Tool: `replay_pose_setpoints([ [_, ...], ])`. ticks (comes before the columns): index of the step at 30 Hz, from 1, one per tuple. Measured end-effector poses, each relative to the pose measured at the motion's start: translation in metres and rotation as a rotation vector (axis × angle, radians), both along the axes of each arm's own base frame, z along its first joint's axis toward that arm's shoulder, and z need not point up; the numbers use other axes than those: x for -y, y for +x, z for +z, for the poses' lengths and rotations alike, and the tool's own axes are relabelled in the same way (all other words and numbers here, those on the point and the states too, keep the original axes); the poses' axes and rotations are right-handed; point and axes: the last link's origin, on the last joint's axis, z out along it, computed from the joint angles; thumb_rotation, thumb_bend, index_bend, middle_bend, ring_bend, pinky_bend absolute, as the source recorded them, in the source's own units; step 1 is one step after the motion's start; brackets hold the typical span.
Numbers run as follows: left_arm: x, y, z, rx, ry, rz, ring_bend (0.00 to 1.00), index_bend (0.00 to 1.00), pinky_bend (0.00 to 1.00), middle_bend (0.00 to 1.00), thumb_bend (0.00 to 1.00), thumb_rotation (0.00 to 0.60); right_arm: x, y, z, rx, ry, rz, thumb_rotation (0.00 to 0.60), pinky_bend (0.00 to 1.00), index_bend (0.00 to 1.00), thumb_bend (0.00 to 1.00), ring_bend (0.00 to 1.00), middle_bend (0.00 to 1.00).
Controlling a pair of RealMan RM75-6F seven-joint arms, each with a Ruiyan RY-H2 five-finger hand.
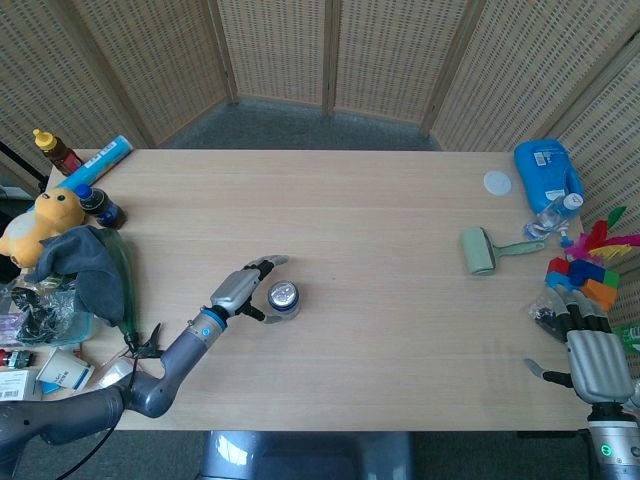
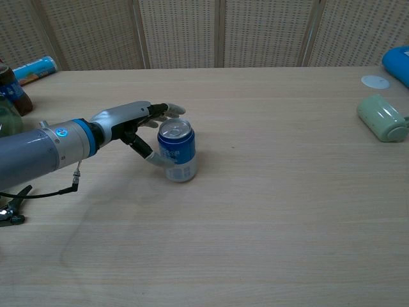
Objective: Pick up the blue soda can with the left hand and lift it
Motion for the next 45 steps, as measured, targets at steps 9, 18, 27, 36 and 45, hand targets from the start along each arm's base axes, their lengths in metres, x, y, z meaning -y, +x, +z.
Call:
replay_pose_setpoints([
  [9,-0.005,0.018,-0.017,0.037,0.036,-0.009,0.0,0.0,0.0,0.0,0.0,0.6,-0.002,0.0,-0.001,0.003,0.012,0.005,0.53,0.0,0.0,0.0,0.0,0.0],
  [18,-0.011,0.025,-0.027,0.013,0.138,-0.017,0.14,0.3,0.26,0.12,0.0,0.6,-0.002,0.0,0.0,0.007,0.015,0.005,0.533,0.0,0.0,0.0,0.0,0.0],
  [27,-0.012,0.026,-0.033,0.001,0.227,-0.002,0.43,0.66,0.49,0.47,0.08,0.6,-0.002,0.0,0.0,0.011,0.021,0.004,0.537,0.0,0.0,0.0,0.0,0.0],
  [36,-0.017,0.027,-0.024,0.019,0.27,0.005,0.43,0.66,0.49,0.48,0.08,0.6,-0.004,-0.001,0.0,0.008,0.025,0.005,0.535,0.0,0.0,0.0,0.0,0.0],
  [45,-0.023,0.042,-0.01,0.048,0.309,-0.019,0.44,0.64,0.49,0.45,0.08,0.6,-0.007,0.0,-0.002,0.005,0.028,0.006,0.537,0.0,0.0,0.0,0.0,0.0],
])
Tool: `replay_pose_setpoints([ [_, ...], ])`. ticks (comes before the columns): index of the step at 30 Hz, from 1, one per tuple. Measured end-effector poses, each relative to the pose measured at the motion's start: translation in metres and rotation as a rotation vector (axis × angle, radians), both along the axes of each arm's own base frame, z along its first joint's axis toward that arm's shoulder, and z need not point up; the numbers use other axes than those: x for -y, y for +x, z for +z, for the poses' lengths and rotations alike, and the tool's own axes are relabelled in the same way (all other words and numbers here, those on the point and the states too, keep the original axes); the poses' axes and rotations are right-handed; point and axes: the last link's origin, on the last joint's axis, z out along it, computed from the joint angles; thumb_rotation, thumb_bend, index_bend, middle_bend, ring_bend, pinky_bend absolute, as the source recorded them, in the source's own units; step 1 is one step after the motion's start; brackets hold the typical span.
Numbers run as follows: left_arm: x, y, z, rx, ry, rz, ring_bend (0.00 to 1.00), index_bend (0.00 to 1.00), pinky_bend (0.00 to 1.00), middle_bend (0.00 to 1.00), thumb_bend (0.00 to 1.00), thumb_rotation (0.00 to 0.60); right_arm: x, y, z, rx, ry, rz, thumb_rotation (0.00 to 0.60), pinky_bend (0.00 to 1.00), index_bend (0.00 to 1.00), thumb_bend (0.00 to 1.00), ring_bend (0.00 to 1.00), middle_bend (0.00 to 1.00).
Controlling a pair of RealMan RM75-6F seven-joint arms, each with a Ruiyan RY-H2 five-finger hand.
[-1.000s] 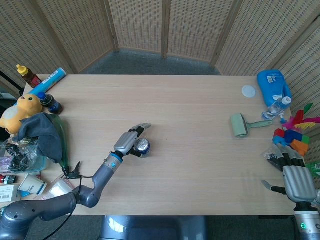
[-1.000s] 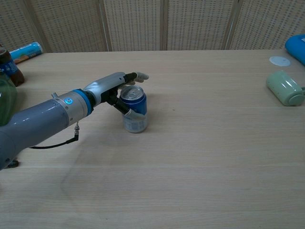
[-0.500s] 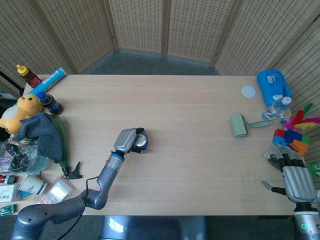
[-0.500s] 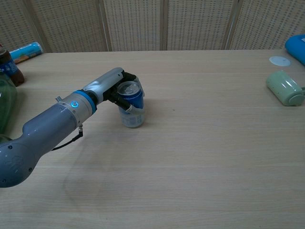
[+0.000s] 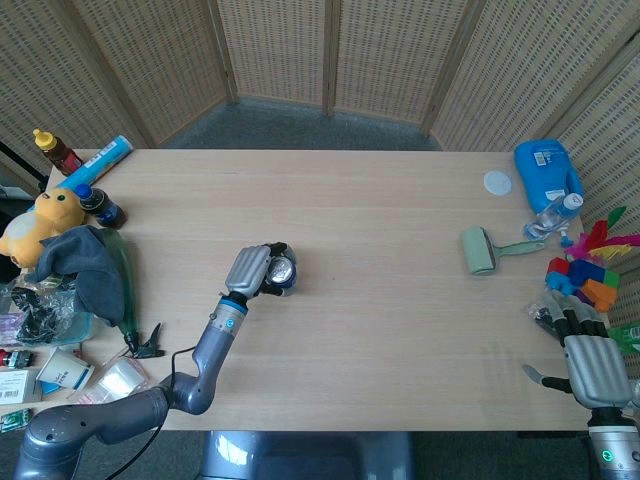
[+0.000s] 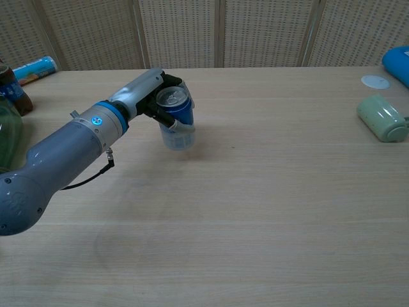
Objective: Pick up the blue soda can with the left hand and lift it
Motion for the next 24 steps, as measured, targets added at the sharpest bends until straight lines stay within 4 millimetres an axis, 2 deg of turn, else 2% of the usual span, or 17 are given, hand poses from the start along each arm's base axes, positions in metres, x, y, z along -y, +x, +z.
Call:
replay_pose_setpoints([
  [7,-0.007,0.021,0.019,0.008,0.044,-0.048,0.44,0.64,0.49,0.45,0.07,0.6,0.004,0.001,-0.001,0.001,-0.002,-0.002,0.539,0.0,0.0,0.0,0.0,0.0],
  [24,-0.029,0.091,0.08,0.021,0.189,-0.167,0.44,0.63,0.49,0.44,0.08,0.6,0.002,0.002,-0.005,-0.006,0.01,0.0,0.537,0.0,0.0,0.0,0.0,0.0],
])
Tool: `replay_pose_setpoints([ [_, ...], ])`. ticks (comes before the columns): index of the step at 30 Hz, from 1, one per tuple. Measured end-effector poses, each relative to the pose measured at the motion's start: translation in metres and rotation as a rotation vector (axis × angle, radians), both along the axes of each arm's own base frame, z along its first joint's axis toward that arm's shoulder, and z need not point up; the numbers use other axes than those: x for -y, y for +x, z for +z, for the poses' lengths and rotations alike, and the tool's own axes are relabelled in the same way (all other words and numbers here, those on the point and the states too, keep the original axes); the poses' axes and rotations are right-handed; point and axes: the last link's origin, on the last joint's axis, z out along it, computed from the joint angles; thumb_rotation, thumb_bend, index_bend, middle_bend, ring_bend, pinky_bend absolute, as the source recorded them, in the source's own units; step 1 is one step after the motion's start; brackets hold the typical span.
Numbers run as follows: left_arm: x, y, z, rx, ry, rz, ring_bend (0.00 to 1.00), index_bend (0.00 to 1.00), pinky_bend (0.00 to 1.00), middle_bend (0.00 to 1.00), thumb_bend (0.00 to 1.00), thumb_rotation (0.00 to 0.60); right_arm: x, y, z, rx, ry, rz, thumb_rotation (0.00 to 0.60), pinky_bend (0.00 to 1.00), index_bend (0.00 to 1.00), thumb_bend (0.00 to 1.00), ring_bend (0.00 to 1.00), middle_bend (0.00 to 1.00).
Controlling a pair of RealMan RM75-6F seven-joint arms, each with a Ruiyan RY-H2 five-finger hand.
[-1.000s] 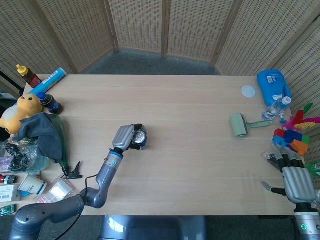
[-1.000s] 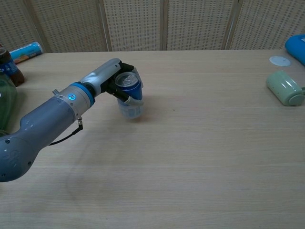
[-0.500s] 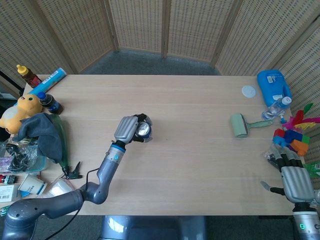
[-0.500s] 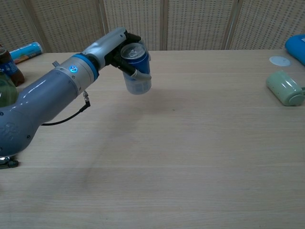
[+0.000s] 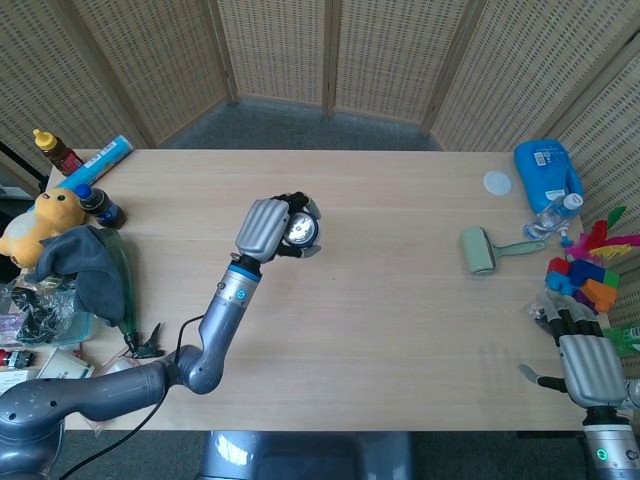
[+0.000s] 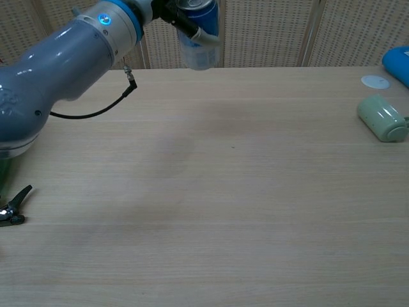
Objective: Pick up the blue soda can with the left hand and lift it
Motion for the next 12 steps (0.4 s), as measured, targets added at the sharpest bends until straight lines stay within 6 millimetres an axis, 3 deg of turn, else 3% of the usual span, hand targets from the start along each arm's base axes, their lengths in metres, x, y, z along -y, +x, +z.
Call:
replay_pose_setpoints([
  [12,-0.008,0.031,0.023,-0.001,0.06,-0.041,0.44,0.62,0.49,0.43,0.08,0.6,-0.001,0.0,-0.002,-0.002,0.009,0.002,0.537,0.0,0.0,0.0,0.0,0.0],
])
